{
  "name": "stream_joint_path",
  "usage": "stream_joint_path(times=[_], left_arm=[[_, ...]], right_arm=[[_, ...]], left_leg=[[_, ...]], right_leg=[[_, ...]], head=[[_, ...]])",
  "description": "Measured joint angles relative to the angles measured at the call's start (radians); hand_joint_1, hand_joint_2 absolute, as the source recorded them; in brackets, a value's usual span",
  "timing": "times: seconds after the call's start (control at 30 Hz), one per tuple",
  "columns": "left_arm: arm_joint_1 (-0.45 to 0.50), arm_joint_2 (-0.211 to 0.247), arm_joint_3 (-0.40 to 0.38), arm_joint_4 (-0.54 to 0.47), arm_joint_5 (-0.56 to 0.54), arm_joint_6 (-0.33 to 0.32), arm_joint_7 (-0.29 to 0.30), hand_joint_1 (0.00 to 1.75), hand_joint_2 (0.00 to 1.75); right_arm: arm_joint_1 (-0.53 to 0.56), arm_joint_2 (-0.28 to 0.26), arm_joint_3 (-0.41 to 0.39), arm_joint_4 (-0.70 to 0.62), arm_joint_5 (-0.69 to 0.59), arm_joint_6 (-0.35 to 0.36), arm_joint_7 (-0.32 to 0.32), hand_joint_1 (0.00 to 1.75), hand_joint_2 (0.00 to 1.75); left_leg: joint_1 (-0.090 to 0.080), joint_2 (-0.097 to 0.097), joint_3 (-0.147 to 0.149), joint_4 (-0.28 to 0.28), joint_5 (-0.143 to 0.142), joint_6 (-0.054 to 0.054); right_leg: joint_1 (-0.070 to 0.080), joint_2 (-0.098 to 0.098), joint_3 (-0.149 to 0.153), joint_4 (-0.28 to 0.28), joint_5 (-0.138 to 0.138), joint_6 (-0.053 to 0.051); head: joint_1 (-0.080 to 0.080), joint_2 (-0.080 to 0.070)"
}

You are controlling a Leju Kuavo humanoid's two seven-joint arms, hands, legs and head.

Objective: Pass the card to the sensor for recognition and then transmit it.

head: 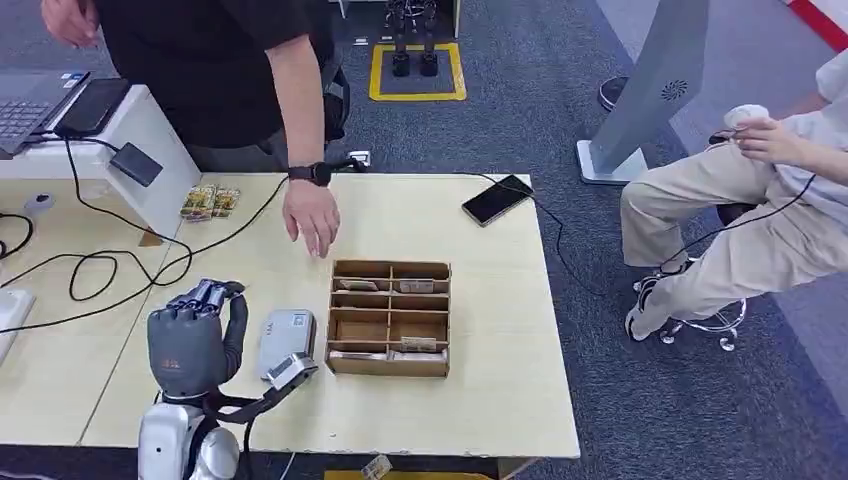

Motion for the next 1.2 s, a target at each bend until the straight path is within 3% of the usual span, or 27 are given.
stream_joint_path(times=[0.5, 0.73, 1.2], left_arm=[[-0.045, 0.0, 0.019, 0.082, -0.017, 0.001, 0.01, 1.75, 1.75], [-0.065, 0.01, 0.0, 0.119, -0.056, 0.001, 0.212, 1.75, 1.75], [-0.122, 0.029, -0.063, 0.307, -0.077, 0.001, 0.345, 1.75, 1.75]], right_arm=[[-0.002, -0.013, 0.0, 0.024, 0.0, 0.0, -0.005, 0.0, 1.75], [-0.002, -0.019, 0.0, 0.037, -0.007, 0.0, -0.011, 0.0, 1.75], [-0.003, -0.026, 0.005, 0.045, -0.053, 0.0, -0.006, 0.0, 1.75]], left_leg=[[0.0, 0.0, 0.0, 0.0, 0.0, 0.0], [0.0, 0.0, 0.0, 0.0, 0.0, 0.0], [0.0, -0.001, -0.001, 0.0, 0.0, 0.0]], right_leg=[[0.0, 0.0, 0.0, 0.0, 0.0, 0.0], [0.0, 0.0, 0.0, 0.0, 0.0, 0.0], [0.0, 0.0, 0.0, 0.0, 0.0, 0.0]], head=[[0.0, 0.0], [0.0, 0.0], [0.0, 0.0]])
